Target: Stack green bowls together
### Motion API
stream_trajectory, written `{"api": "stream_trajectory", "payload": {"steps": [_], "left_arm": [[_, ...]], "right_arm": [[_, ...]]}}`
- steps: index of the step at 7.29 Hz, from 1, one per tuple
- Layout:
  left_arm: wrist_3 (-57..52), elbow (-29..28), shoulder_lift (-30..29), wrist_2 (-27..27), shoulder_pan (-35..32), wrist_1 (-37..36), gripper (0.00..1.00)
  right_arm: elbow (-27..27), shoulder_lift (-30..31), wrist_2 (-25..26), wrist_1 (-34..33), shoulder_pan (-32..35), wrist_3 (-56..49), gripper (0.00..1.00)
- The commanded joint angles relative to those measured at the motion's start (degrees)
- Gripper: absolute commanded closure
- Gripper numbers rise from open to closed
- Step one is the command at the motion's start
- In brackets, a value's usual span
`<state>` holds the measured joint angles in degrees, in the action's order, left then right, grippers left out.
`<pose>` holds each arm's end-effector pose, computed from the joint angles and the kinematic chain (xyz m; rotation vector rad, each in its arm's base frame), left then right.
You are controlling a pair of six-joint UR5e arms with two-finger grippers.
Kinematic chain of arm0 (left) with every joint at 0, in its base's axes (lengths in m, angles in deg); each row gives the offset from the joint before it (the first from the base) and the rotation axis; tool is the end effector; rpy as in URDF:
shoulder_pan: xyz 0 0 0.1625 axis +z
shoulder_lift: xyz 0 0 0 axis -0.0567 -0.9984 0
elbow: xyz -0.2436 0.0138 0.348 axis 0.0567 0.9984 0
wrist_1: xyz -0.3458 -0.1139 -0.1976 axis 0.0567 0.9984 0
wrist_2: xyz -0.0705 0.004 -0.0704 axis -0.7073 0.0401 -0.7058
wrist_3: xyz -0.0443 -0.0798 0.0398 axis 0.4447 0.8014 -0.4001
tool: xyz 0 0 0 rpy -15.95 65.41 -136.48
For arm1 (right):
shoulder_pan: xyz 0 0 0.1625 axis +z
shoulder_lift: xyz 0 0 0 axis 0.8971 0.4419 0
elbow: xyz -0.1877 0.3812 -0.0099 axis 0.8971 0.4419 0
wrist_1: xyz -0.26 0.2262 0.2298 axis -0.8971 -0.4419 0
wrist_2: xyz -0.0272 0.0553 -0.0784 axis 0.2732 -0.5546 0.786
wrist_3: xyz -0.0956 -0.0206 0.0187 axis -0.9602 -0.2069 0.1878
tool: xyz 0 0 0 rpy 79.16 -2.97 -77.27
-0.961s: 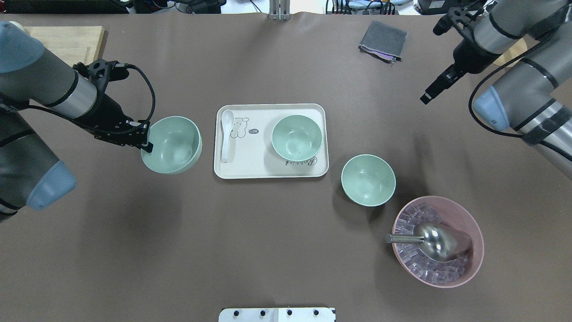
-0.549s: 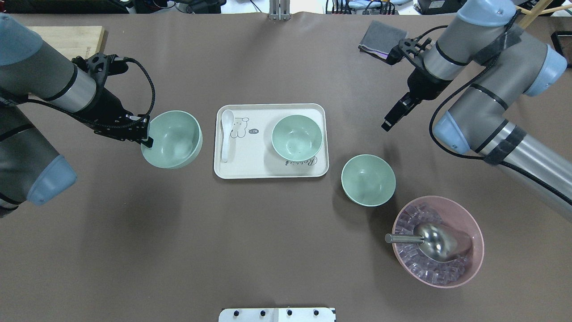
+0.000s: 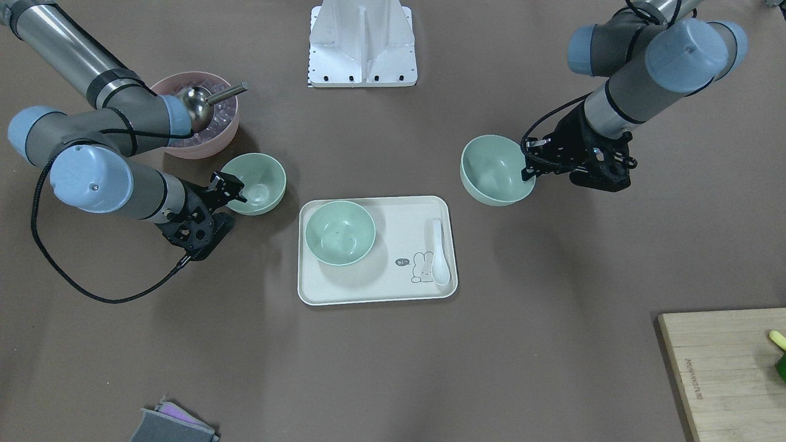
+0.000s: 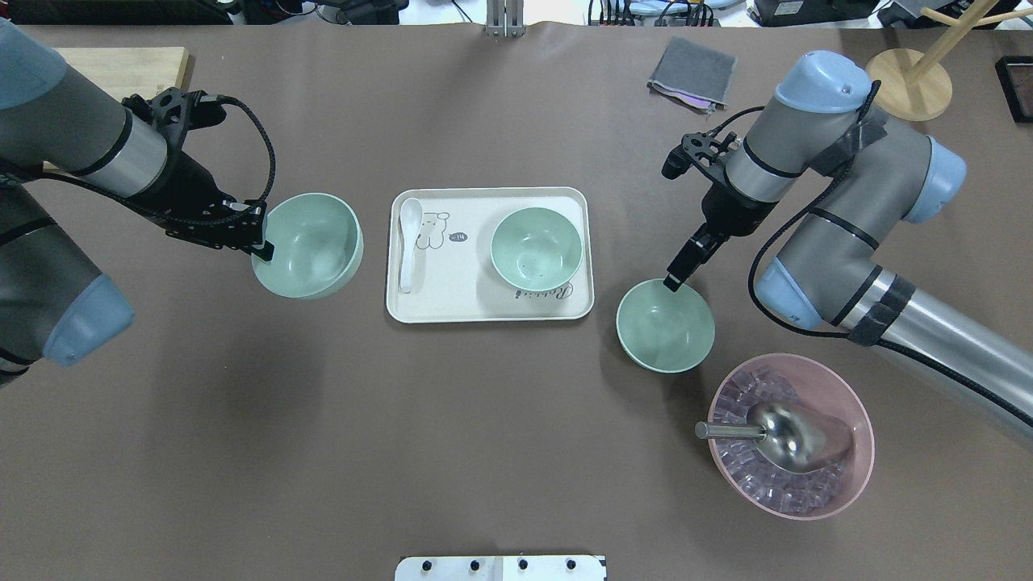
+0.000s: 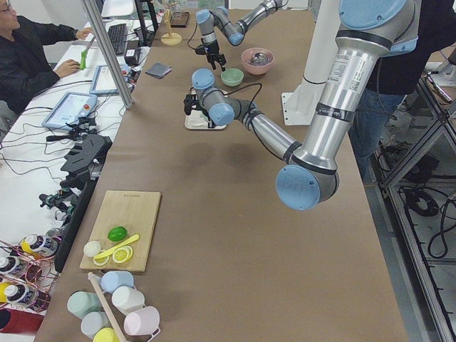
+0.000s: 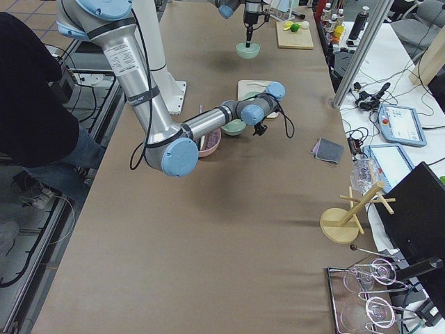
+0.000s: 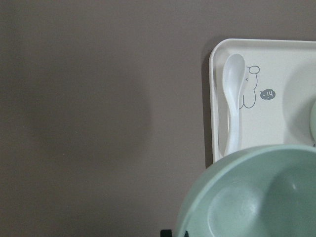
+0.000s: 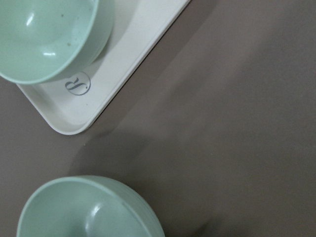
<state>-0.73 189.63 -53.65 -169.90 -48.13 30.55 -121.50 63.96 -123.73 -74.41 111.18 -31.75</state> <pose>0.3150 -0.4941 0.3221 -0.0073 1.0927 0.0537 -0.4176 -0.5360 0.3889 0.1452 -1.0573 -0.8184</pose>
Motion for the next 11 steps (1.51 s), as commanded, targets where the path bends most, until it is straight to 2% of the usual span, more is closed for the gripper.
{"api": "stream_trajectory", "payload": {"steps": [1, 2, 3, 4, 6, 8, 9, 11], "left_arm": [[-0.02, -0.01, 0.07, -0.01, -0.30, 0.00, 1.00], [-0.02, -0.10, 0.07, -0.01, -0.30, 0.00, 1.00], [-0.02, -0.19, 0.07, -0.01, -0.30, 0.00, 1.00], [-0.02, -0.28, 0.07, -0.01, -0.30, 0.00, 1.00], [-0.11, -0.36, 0.07, -0.01, -0.30, 0.00, 1.00], [-0.02, -0.28, -0.02, -0.18, -0.57, 0.00, 1.00], [0.50, -0.54, -1.58, -0.18, -0.48, -0.35, 1.00], [0.77, -3.15, -9.20, -0.18, -0.21, -6.48, 1.00]], "right_arm": [[0.09, 0.48, 0.00, 0.26, -1.43, 1.44, 0.03], [0.01, 0.48, 0.00, 0.26, -1.61, 2.76, 0.31], [-0.17, 0.48, 0.00, 0.26, -1.79, 2.86, 0.75], [-0.35, 0.48, 0.09, 0.35, -1.70, 2.86, 1.00], [-0.61, 0.57, 0.09, 0.43, -1.44, 2.95, 1.00], [-0.88, 0.31, -0.18, 0.00, 3.19, 2.78, 1.00], [-0.27, -0.39, -0.61, -0.18, 5.14, 2.95, 1.00], [1.85, -2.50, -0.62, -0.44, 9.00, 2.95, 1.00]]}}
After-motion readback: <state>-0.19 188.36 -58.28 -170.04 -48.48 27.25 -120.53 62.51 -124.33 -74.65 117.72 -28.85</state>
